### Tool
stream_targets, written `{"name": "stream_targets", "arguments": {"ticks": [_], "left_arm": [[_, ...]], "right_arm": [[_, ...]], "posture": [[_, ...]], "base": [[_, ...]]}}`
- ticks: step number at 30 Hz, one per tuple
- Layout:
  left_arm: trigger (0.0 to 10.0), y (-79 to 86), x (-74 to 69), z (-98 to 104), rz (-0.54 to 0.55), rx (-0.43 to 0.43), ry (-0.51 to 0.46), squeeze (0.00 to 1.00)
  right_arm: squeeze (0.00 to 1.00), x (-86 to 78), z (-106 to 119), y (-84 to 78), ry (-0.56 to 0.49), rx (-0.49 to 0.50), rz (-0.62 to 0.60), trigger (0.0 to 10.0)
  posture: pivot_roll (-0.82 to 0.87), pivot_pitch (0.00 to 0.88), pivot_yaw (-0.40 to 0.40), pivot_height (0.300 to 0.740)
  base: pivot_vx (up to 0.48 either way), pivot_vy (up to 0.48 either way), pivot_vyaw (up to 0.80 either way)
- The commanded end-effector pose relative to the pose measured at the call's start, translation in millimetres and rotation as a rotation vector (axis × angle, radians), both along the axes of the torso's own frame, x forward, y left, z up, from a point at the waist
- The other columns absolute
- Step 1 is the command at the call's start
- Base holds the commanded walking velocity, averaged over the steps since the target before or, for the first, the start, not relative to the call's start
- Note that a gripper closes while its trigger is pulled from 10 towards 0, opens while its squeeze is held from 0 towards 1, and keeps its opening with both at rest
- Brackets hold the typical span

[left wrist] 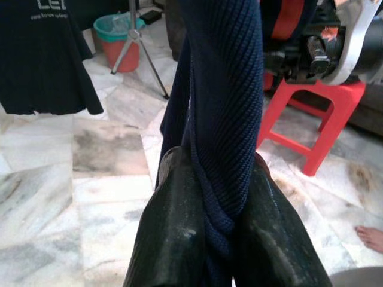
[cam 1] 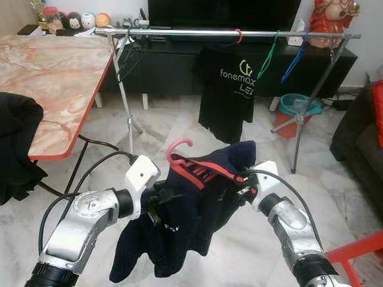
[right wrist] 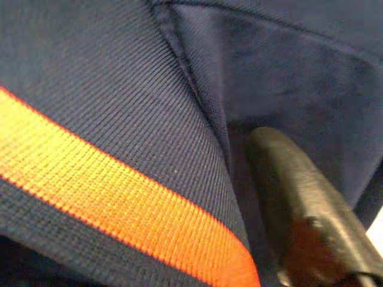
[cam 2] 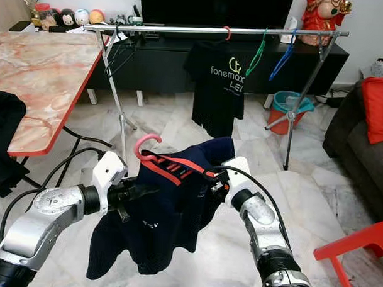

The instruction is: Hang hanger

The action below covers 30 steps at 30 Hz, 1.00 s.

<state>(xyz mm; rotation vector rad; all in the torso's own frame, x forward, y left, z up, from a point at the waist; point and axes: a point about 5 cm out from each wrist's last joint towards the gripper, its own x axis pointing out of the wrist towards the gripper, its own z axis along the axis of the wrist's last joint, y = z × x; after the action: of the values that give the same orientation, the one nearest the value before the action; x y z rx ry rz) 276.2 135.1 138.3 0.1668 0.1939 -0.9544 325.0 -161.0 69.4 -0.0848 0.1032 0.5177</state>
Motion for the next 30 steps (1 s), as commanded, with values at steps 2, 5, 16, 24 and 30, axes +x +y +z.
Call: {"name": "stream_targets", "arguments": {"ticks": [2, 5, 16, 24, 30], "left_arm": [[10.0, -0.5, -3.0, 3, -0.034, 0.022, -0.024, 0.00], [10.0, 7.4, -5.7, -5, -0.030, 0.072, -0.005, 0.00], [10.0, 47.5, -18.2, -26, -0.120, 0.418, 0.008, 0.00], [10.0, 67.5, -21.6, -16, -0.241, 0.578, -0.023, 0.00], [10.0, 76.3, -17.4, -2, -0.266, 0.626, -0.075, 0.00]], "right_arm": [[0.00, 2.5, 2, -1.6, -0.010, -0.021, -0.004, 0.0], [0.00, 1.2, 0, -4.0, 0.000, -0.041, -0.002, 0.0], [0.00, 0.4, 1, -5.2, 0.016, -0.110, 0.081, 0.0], [0.00, -3.5, -5, -14.8, 0.077, -0.226, 0.176, 0.0], [0.00, -9.1, -14, -19.3, 0.135, -0.315, 0.232, 0.0]], "posture": [[0.18, 0.000, -0.044, 0.736], [0.18, 0.000, -0.045, 0.736], [0.17, 0.000, -0.055, 0.736], [0.17, 0.003, -0.075, 0.736], [0.18, 0.010, -0.092, 0.736]], "base": [[0.000, 0.000, 0.00], [0.000, 0.000, 0.00], [0.000, 0.000, 0.00], [0.000, 0.000, 0.00], [0.000, 0.000, 0.00]]}}
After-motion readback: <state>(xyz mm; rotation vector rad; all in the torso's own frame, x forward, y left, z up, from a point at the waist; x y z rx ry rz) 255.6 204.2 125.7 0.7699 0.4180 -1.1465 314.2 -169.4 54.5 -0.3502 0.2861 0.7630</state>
